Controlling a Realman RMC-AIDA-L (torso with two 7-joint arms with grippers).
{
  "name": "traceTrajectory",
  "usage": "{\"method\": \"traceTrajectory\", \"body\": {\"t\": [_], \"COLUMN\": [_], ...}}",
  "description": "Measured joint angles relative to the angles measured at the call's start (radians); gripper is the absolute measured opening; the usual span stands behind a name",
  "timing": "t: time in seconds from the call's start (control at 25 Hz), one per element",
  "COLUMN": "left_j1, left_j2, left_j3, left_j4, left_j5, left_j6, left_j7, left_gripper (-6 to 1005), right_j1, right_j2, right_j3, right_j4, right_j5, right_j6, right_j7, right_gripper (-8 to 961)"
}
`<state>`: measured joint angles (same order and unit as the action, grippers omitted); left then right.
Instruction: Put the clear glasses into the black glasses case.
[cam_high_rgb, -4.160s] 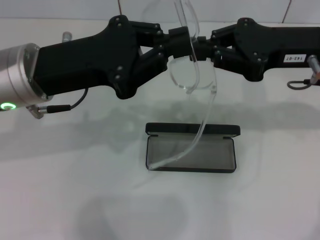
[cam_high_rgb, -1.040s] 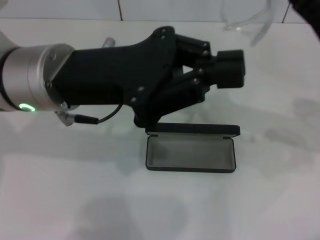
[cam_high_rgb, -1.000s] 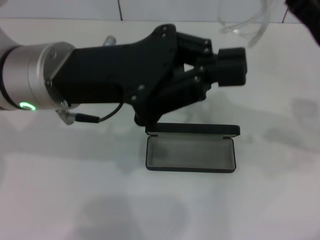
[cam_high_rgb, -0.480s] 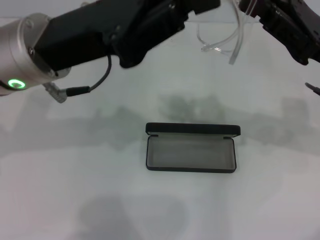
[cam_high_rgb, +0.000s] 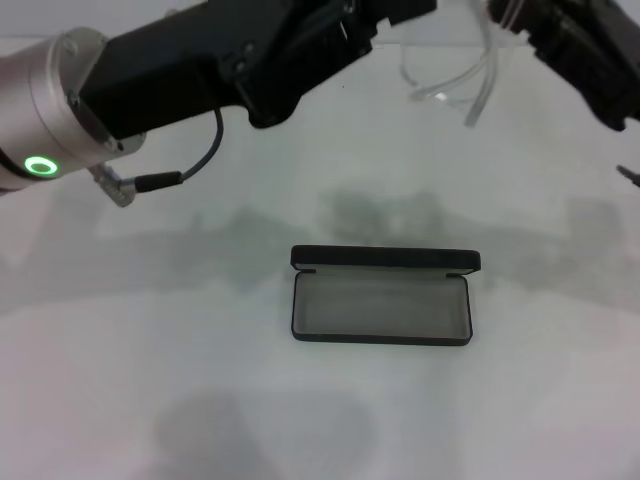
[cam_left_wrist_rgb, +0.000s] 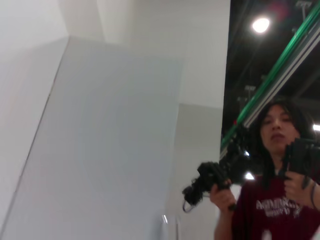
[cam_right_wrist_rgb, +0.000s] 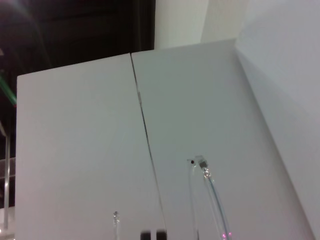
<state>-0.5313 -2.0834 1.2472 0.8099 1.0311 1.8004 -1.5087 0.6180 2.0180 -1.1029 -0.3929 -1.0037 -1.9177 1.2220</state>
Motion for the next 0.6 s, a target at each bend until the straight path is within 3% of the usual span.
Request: {"method": "traceTrajectory", "body": {"t": [0.24, 0.4, 0.6], "left_j1": [-0.024, -0.048, -0.057], "left_j2": [-0.003, -0.005, -0.006], "left_j3": [0.029, 0.087, 0.096], "left_j4": [0.009, 0.011, 0.011], "left_j5": [0.056, 0.017, -0.007], "left_j6": [0.055, 0.074, 0.074], "left_j7": [-0.01, -0.011, -0.005], "left_gripper": [88, 89, 89], "right_j1": [-0.015, -0.009, -0.006], "right_j2": [-0.002, 0.0, 0.002], "right_j3": [0.004, -0.006, -0.028], "right_j4": [0.006, 0.005, 0.005], "right_j5": [0.07, 0.069, 0.06], "right_j6": [-0.013, 0.018, 0.057], "right_j7": [-0.033, -0.037, -0.038], "right_gripper": [59, 59, 60]}}
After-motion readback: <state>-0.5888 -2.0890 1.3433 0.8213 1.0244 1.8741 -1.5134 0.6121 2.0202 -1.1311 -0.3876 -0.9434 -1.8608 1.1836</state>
